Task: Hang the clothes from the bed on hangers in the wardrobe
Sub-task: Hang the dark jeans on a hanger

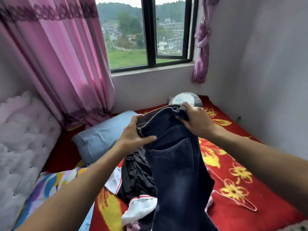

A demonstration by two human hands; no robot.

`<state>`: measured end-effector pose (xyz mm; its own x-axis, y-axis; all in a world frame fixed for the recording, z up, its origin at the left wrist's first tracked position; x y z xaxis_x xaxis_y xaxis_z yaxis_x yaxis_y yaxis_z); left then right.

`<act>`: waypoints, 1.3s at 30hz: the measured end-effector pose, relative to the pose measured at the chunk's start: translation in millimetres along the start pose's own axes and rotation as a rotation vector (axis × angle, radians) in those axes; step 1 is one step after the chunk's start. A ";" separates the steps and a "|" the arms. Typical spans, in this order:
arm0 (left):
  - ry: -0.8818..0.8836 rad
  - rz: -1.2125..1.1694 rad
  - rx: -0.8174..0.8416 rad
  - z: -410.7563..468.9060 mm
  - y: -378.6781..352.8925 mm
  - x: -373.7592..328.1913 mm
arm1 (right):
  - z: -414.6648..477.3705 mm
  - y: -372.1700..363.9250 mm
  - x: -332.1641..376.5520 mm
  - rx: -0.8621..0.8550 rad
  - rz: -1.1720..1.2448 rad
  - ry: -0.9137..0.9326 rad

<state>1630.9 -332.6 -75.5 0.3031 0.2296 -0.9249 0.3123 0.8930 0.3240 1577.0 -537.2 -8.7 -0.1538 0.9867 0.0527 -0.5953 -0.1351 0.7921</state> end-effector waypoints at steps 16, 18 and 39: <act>-0.564 0.745 -0.204 -203.9 -60.6 -227.0 | -143.2 230.4 29.8 -0.284 -0.231 0.401; -0.596 0.728 -0.244 -223.3 -62.9 -261.6 | -150.4 268.2 25.7 -0.366 -0.218 0.377; 0.057 0.604 -0.166 -69.8 -95.5 -29.1 | -109.6 18.0 -74.4 0.319 -0.139 -0.126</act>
<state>1529.4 -397.6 -93.4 0.3322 0.7287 -0.5989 -0.0443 0.6463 0.7618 1491.3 -622.9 -65.0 0.0211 0.9997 -0.0102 -0.3248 0.0165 0.9457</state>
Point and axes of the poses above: each hand's wrist, its own z-axis towards the middle knuckle, its own y-axis out of the back of the hand, x = y × z, the point moved 10 cm from there along z, towards the middle knuckle, and after that the axes turned 14 degrees about -z, right-handed, at the moved point
